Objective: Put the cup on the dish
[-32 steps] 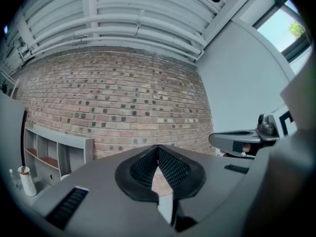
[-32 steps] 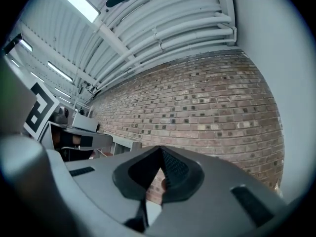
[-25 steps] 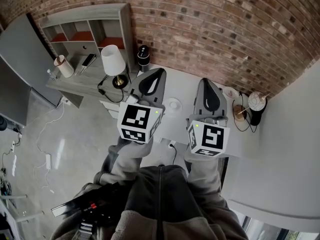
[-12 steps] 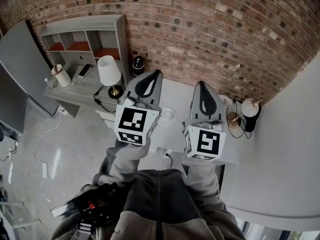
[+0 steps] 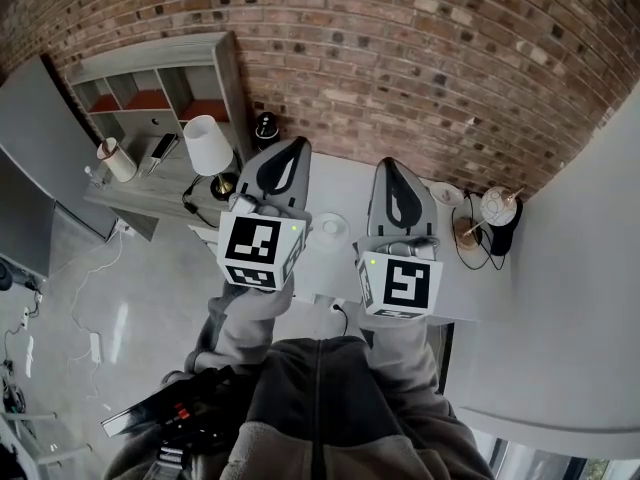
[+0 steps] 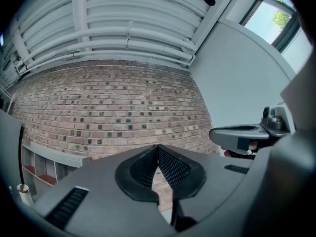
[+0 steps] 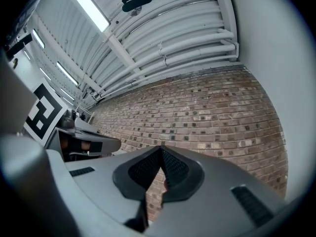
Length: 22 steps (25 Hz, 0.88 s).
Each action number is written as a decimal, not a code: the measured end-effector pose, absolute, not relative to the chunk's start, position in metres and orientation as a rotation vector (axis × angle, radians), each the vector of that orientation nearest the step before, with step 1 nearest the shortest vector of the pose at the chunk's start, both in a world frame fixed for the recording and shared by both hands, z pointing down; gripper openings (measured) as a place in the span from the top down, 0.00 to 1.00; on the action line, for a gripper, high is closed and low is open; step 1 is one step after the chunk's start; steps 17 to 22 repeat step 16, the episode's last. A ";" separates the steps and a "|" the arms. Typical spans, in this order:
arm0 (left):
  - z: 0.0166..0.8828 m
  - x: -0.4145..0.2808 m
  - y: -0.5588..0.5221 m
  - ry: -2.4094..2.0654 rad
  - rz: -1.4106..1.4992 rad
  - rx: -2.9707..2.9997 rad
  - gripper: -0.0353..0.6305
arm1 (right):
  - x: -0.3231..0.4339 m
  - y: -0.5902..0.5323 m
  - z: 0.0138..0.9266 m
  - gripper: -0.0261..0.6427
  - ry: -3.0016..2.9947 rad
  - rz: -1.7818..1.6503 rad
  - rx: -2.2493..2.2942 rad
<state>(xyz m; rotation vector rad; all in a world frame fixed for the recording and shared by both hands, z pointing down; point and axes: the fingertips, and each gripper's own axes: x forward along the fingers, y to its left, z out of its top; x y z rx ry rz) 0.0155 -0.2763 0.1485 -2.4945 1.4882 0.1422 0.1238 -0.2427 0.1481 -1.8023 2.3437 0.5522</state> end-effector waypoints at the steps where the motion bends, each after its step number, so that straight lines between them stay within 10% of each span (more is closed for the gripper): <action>1: 0.150 0.016 -0.277 1.493 0.138 -2.494 0.94 | 0.125 -0.244 0.148 0.96 2.343 0.544 -1.799; 22: 0.149 0.010 -0.288 1.536 0.139 -2.475 0.94 | 0.123 -0.257 0.146 0.96 2.353 0.521 -1.761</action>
